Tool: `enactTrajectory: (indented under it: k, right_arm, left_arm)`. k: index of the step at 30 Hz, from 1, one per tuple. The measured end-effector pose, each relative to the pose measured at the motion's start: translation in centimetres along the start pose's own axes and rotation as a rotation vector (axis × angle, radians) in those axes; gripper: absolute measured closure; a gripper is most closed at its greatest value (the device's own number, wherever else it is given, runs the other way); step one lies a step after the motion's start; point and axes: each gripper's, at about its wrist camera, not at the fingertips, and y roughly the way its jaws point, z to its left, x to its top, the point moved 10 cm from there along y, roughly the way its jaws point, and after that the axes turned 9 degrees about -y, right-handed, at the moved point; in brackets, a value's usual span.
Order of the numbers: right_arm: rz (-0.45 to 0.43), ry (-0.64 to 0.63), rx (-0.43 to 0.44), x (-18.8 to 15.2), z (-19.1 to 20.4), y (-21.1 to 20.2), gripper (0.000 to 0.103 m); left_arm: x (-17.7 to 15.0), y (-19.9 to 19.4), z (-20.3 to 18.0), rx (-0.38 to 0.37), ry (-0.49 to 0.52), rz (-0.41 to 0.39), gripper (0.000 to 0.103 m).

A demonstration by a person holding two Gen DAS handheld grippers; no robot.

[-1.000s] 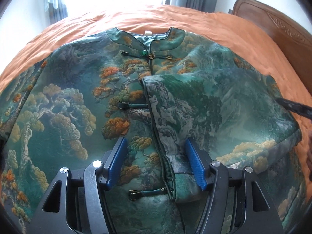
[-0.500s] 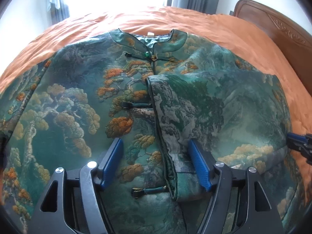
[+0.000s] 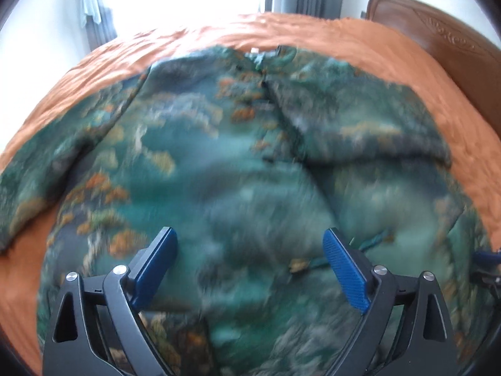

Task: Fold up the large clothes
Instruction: 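Grasp the other sleeve with the left tool and lift it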

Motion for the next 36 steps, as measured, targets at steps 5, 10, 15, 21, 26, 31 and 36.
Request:
enactTrajectory:
  k: [5, 10, 15, 21, 26, 31, 36]
  right_arm:
    - [-0.052, 0.020, -0.086, 0.6, 1.1, -1.3, 0.048]
    - [-0.126, 0.050, -0.073, 2.0, 2.6, -3.3, 0.042]
    - [-0.149, 0.016, -0.057, 2.7, 4.8, -3.8, 0.042]
    - [-0.161, -0.036, -0.039, 3.1, 7.6, -3.6, 0.042]
    - [-0.162, -0.084, -0.036, 3.3, 9.8, -3.8, 0.042]
    - [-0.172, -0.134, -0.030, 3.5, 12.0, -4.5, 0.042]
    - [-0.177, -0.161, -0.031, 3.3, 13.5, -5.0, 0.042]
  left_arm:
    - [-0.1, -1.8, 1.6, 0.014, -0.032, -0.020, 0.008]
    - [1.4, -4.7, 5.7, 0.059, -0.055, -0.087, 0.005]
    - [1.8, -6.0, 14.5, 0.157, -0.197, -0.092, 0.005]
    - [-0.3, -7.2, 27.0, 0.200, -0.500, -0.066, 0.005]
    - [-1.7, -7.5, 36.5, 0.219, -0.790, -0.110, 0.005]
    - [-2.2, -6.1, 43.3, 0.269, -0.997, -0.152, 0.005]
    - [-1.5, -5.4, 44.6, 0.357, -1.000, -0.181, 0.005]
